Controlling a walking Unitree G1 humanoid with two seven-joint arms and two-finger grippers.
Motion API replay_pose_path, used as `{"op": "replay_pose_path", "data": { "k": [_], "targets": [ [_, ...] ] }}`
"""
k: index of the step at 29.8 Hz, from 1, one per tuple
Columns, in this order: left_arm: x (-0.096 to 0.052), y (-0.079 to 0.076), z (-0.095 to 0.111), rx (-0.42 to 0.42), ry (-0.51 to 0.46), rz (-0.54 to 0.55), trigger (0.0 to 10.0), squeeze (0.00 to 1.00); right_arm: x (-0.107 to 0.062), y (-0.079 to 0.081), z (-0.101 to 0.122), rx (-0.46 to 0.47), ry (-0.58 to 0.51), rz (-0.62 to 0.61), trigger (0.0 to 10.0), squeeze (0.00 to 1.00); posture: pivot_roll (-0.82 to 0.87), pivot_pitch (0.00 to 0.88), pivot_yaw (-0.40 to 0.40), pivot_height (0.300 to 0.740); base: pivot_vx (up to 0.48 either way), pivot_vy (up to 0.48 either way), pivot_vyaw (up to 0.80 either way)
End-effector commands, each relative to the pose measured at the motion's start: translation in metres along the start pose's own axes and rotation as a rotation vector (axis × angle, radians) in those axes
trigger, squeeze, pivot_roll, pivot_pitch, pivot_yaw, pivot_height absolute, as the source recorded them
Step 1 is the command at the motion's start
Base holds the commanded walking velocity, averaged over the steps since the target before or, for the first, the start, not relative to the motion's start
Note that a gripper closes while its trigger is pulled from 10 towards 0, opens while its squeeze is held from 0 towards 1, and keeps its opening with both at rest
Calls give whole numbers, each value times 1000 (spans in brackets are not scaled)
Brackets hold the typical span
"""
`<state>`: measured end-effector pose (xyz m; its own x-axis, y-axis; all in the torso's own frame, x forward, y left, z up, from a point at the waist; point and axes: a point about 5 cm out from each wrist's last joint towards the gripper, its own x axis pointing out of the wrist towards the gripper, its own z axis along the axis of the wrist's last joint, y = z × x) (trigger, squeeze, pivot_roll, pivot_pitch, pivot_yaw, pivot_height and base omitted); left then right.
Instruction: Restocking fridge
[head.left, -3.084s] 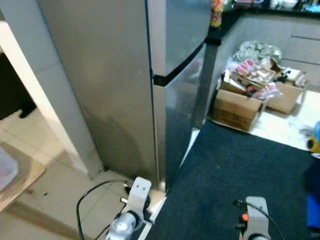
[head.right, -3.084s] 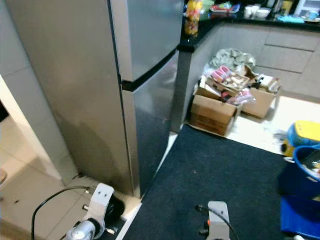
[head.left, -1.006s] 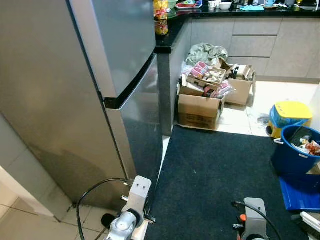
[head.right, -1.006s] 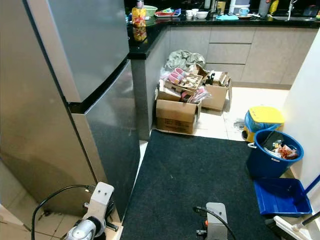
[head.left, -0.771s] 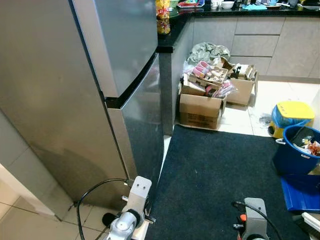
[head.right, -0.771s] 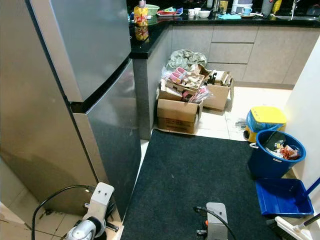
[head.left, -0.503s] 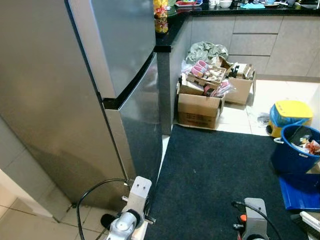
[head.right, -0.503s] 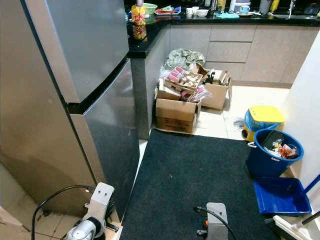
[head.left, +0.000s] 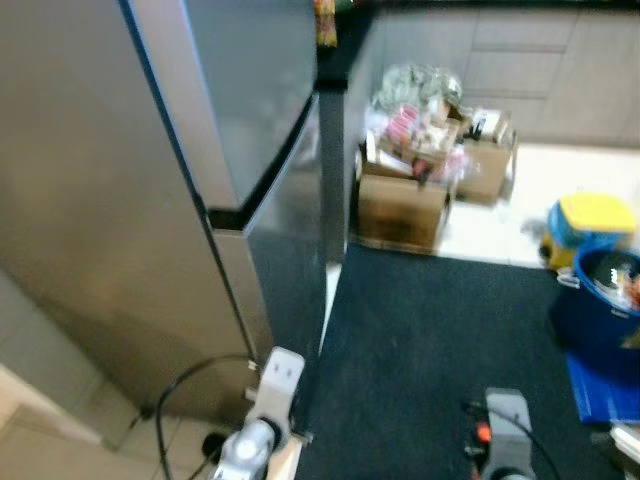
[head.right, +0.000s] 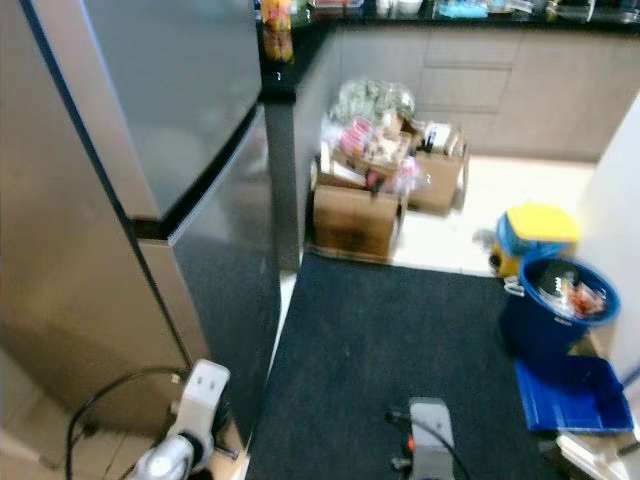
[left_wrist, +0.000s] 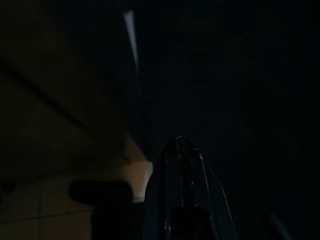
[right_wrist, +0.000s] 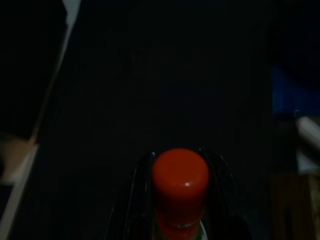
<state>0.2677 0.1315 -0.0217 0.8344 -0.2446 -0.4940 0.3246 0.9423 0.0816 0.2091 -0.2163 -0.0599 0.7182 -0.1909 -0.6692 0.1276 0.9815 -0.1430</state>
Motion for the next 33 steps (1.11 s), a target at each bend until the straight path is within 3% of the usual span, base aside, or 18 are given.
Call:
{"op": "replay_pose_path", "data": {
  "k": [1, 9, 13, 33],
  "targets": [
    [-4, 4, -9, -7, 31, 11, 10000, 0, -1, 10, 0, 16, -6, 24, 10000, 0, -78, 24, 50, 740, 277, 0, 0],
    [-3, 5, -6, -12, 10, 26, 10000, 0, -1, 10, 0, 17, -7, 23, 10000, 0, -80, 18, 50, 740, 35, 0, 0],
    [-2, 2, -4, 27, 0, 4, 10000, 0, 0, 9, 1, 16, -11, 21, 10000, 0, -83, 15, 48, 740, 0, 0, 0],
    [-2, 0, -3, 15, -4, 17, 10000, 0, 1, 6, 5, 12, -18, 22, 10000, 0, -79, 20, 38, 740, 0, -480, 0]
  ]
}}
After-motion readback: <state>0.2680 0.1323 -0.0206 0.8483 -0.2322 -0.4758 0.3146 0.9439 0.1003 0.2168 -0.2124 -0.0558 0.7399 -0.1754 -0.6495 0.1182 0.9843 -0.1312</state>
